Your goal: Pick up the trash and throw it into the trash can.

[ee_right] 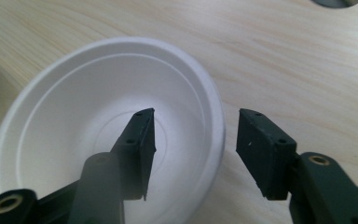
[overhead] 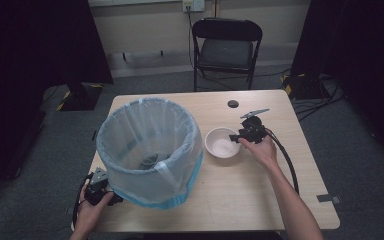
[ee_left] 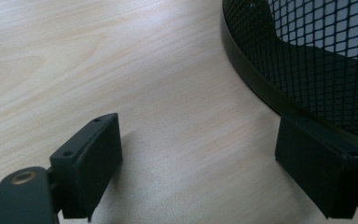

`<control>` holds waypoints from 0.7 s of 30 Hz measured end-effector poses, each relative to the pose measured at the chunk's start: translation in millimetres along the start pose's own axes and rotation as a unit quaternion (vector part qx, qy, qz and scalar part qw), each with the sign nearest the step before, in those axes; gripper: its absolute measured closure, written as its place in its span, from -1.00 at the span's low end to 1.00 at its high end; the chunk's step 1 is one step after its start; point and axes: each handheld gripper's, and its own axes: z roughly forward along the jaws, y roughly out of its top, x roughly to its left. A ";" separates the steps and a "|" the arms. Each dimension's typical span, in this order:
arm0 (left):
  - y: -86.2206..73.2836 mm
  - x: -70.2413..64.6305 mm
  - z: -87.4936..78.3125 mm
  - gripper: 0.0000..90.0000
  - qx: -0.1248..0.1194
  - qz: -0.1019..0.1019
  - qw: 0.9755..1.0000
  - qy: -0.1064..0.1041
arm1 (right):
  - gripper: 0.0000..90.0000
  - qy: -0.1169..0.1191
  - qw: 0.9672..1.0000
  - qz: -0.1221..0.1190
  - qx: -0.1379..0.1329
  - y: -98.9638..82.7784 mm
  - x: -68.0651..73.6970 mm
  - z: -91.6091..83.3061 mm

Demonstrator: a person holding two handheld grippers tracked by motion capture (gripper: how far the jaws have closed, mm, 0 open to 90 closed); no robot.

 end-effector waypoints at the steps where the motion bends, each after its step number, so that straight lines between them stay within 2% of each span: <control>1: 0.0 0.0 0.0 -0.68 0.000 0.000 1.000 0.000 | 0.08 0.000 1.000 0.000 0.000 0.0 0.0 0.0; 5: 0.0 0.0 0.0 -0.68 0.000 0.000 1.000 0.000 | 0.15 0.004 1.000 0.009 0.014 -2.4 -2.0 12.1; 13: 0.0 0.0 0.0 -0.68 0.000 0.000 1.000 0.000 | 0.30 0.013 0.999 0.018 0.025 -8.0 -3.9 20.7; 16: -0.1 -0.2 0.1 -0.68 0.000 -0.002 1.000 -0.002 | 0.37 0.013 0.999 0.010 0.035 -8.5 -1.4 23.1; 21: 0.0 0.0 0.0 -0.69 0.000 0.000 1.000 0.000 | 0.65 0.016 0.999 0.019 0.041 -10.5 -2.3 24.5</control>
